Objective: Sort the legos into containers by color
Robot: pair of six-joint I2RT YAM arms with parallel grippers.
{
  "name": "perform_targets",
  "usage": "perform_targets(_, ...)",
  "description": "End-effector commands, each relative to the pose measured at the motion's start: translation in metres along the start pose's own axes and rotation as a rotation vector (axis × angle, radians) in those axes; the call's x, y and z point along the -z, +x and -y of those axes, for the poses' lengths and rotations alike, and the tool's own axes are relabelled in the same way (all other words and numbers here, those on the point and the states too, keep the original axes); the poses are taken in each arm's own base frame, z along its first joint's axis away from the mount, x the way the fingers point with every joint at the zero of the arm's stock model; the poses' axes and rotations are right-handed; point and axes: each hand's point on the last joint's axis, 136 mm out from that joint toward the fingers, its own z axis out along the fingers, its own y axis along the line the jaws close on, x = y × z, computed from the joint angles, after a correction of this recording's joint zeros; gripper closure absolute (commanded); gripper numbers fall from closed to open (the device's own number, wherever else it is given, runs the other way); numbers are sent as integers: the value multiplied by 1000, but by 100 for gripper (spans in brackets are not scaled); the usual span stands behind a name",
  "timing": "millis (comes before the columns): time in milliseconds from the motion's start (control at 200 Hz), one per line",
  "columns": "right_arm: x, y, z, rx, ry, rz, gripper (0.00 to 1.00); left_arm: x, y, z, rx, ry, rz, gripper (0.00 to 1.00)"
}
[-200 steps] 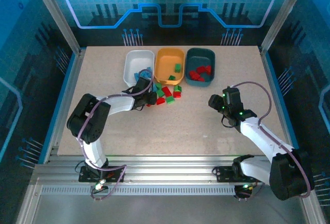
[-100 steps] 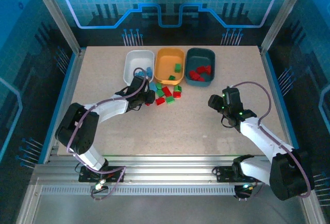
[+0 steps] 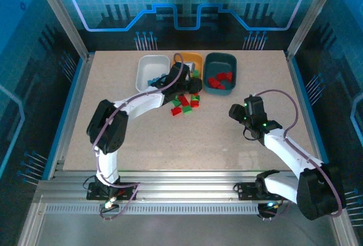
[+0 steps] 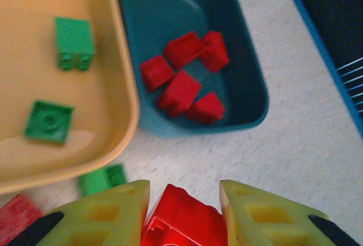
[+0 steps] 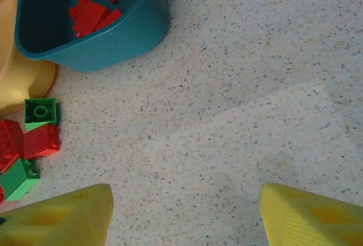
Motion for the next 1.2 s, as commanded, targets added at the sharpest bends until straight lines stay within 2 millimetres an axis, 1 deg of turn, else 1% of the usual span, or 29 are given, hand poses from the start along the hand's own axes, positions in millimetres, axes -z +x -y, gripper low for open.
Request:
perform_targets(0, 7, -13, -5, 12, -9, 50, 30, -27, -15, 20, 78, 123, 23, 65)
perform_targets(165, 8, -12, -6, 5, -23, 50, 29, -58, -37, 40, 97, 199, 89, 65)
perform_targets(275, 7, -12, -6, -2, -26, 45, 29, -71, -49, 52, 75, 205, 131, 65)
perform_targets(430, 5, -11, -5, -10, -31, 35, 29, -95, -52, 50, 76, 172, 128, 64)
perform_targets(460, 6, -12, -5, -13, -33, 37, 29, -100, -52, 50, 77, 166, 122, 58)
perform_targets(500, 6, -13, -4, -12, -31, 38, 29, -107, -52, 48, 77, 158, 116, 38)
perform_targets(545, 9, -16, -4, -10, -30, 45, 29, -111, -54, 49, 64, 156, 107, 29)
perform_targets(600, 11, -17, -3, -9, -28, 58, 28, -113, -59, 54, 38, 156, 101, 7)
perform_targets(620, 12, -18, -2, -9, -27, 62, 28, -111, -62, 56, 30, 158, 104, 2)
perform_targets(645, 12, -18, -2, -8, -29, 64, 28, -109, -66, 61, 19, 170, 109, 1)
perform_targets(705, 13, -19, -3, -7, -31, 68, 28, -94, -81, 76, -3, 216, 143, 1)
perform_targets(775, 14, -19, -3, -1, -34, 70, 28, -71, -99, 93, -14, 258, 179, 1)
perform_targets(835, 14, -20, -5, 17, -36, 79, 28, -42, -114, 106, -30, 285, 213, 1)
perform_targets(870, 15, -19, -9, 37, -39, 85, 28, -28, -116, 106, -33, 279, 223, 1)
perform_targets(885, 15, -19, -11, 48, -43, 89, 28, -13, -125, 111, -37, 287, 248, 1)
perform_targets(895, 15, -19, -13, 56, -47, 88, 28, -10, -121, 107, -35, 277, 242, 1)
perform_targets(900, 15, -19, -14, 60, -50, 88, 28, -4, -126, 111, -37, 284, 257, 1)
perform_targets(905, 15, -18, -15, 65, -51, 88, 28, -4, -122, 107, -35, 276, 250, 1)
perform_targets(910, 15, -18, -16, 68, -54, 88, 28, 2, -128, 109, -36, 280, 265, 1)
perform_targets(915, 15, -18, -17, 73, -57, 89, 27, 2, -126, 107, -33, 276, 264, 1)
perform_targets(935, 15, -16, -23, 94, -69, 86, 27, 17, -128, 104, -25, 269, 280, 1)
perform_targets(981, 15, -13, -38, 150, -102, 82, 27, 45, -129, 90, 16, 243, 313, 1)
perform_targets(1031, 14, -6, -58, 226, -138, 67, 27, 70, -114, 60, 97, 197, 318, 1)
perform_targets(1081, 10, 5, -79, 306, -163, 44, 27, 95, -97, 18, 197, 130, 317, 1)
perform_targets(1126, 7, 15, -98, 370, -182, 25, 27, 111, -68, -23, 305, 50, 281, 1)
perform_targets(1141, 6, 18, -105, 389, -191, 18, 27, 119, -61, -30, 340, 36, 274, 1)
perform_targets(1151, 6, 20, -110, 401, -197, 11, 27, 120, -50, -42, 364, 11, 257, 1)
perform_targets(1161, 5, 23, -114, 414, -202, 6, 27, 126, -48, -50, 378, -4, 259, 1)
perform_targets(1196, 3, 32, -131, 456, -227, -21, 26, 138, -17, -81, 442, -73, 215, 1)
